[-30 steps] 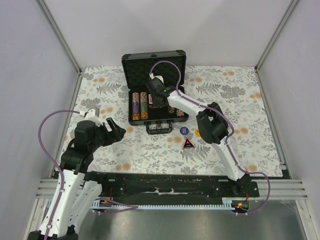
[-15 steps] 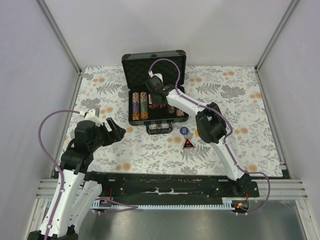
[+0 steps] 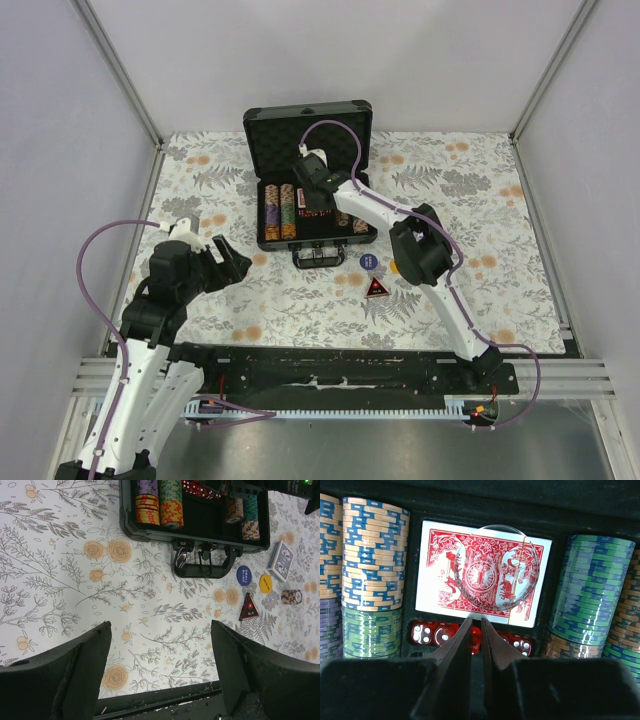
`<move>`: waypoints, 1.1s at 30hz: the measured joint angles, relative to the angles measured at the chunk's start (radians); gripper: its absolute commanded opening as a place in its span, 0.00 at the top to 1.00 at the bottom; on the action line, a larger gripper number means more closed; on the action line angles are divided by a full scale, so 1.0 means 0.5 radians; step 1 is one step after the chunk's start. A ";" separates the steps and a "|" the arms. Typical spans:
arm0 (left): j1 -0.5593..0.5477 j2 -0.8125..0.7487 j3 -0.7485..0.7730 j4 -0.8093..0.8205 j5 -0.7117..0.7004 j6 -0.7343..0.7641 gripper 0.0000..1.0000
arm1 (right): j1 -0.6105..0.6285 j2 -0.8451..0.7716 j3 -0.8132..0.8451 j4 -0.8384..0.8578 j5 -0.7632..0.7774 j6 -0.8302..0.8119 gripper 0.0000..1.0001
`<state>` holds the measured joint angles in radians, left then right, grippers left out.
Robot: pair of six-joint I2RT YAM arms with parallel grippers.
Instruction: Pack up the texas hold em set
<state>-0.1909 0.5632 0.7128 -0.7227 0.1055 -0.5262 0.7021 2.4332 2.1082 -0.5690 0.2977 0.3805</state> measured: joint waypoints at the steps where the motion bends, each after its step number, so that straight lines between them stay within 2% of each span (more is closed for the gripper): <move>1: 0.000 0.000 0.000 0.000 0.000 0.000 0.14 | 0.002 -0.003 -0.015 0.000 -0.010 -0.005 0.81; 9: 0.000 -0.001 0.000 0.000 0.000 0.000 0.14 | 0.002 -0.020 -0.037 0.014 -0.019 -0.023 0.81; 18: 0.000 0.019 0.000 0.002 0.024 0.001 0.13 | 0.002 -0.102 -0.076 0.010 0.008 -0.023 0.67; 23: 0.000 0.108 0.000 0.064 0.195 0.037 0.13 | -0.001 -0.227 -0.086 0.008 0.036 -0.024 0.64; 28: 0.000 0.259 0.066 0.125 0.365 0.178 0.13 | 0.000 -0.542 -0.336 0.018 0.039 -0.023 0.52; 33: -0.036 0.542 0.316 0.235 0.492 0.337 0.13 | -0.002 -1.028 -0.745 -0.033 0.065 -0.019 0.45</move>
<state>-0.2089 0.8345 0.8707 -0.6052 0.3515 -0.3576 0.7013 1.9194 1.7359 -0.5854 0.3302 0.3710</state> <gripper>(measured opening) 0.870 0.521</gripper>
